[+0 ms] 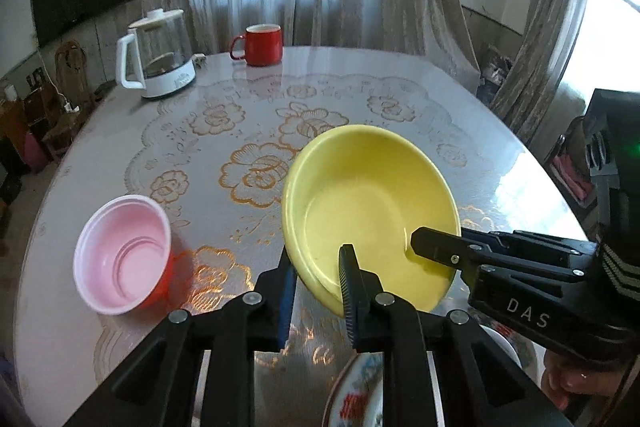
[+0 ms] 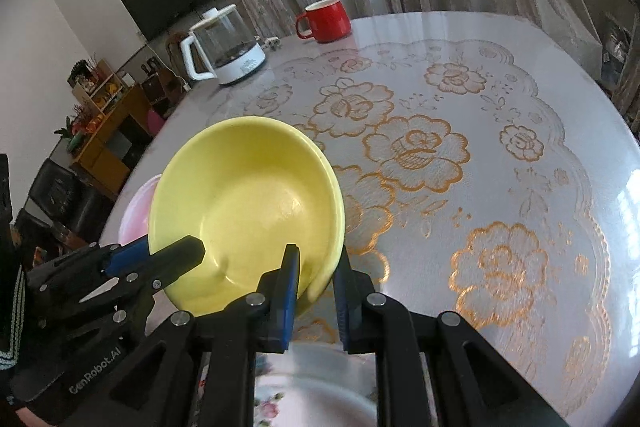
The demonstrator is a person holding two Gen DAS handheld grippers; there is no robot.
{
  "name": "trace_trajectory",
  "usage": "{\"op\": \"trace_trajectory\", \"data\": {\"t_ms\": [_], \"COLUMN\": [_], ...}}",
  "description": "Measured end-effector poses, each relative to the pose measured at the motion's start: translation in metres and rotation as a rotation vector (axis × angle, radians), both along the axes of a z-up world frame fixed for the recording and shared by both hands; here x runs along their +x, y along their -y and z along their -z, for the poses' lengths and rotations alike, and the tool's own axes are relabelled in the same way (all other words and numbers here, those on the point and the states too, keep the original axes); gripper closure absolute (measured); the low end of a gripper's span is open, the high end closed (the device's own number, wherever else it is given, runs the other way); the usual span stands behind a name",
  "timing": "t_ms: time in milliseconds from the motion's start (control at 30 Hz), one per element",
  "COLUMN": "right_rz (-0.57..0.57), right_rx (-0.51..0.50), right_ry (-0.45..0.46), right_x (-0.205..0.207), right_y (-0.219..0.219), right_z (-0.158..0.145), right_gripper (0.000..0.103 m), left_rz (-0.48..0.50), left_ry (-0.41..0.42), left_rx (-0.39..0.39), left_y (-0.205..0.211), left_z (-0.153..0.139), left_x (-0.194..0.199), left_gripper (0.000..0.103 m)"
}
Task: Organize plates and bowls
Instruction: 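Lift the yellow bowl with the right tool and carry it over the plates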
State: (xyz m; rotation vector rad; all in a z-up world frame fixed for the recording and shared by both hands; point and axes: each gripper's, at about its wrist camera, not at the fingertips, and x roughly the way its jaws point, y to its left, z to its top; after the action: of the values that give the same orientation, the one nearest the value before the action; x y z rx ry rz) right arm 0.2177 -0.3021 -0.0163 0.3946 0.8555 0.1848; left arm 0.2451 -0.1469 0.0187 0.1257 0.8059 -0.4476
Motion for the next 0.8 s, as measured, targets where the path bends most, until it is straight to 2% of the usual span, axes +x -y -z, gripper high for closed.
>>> {"op": "trace_trajectory", "data": {"t_ms": [167, 433, 800], "right_rz": [-0.007, -0.041, -0.077], "right_rx": [0.033, -0.002, 0.051], "right_ry": [0.038, 0.095, 0.117], "right_x": [-0.023, -0.055, -0.090], "right_y": [-0.010, -0.036, -0.067], "right_z": [-0.012, -0.033, -0.037], "right_gripper": [0.088, 0.088, 0.088], "left_rz": [-0.008, -0.037, -0.088], "left_ry": [0.023, 0.049, 0.033], "left_rx": [-0.022, -0.070, -0.158], "left_y": [-0.016, -0.047, -0.093], "left_z": [-0.010, -0.020, -0.013], "left_x": [-0.022, -0.056, -0.093], "left_gripper": [0.083, 0.082, 0.082]}}
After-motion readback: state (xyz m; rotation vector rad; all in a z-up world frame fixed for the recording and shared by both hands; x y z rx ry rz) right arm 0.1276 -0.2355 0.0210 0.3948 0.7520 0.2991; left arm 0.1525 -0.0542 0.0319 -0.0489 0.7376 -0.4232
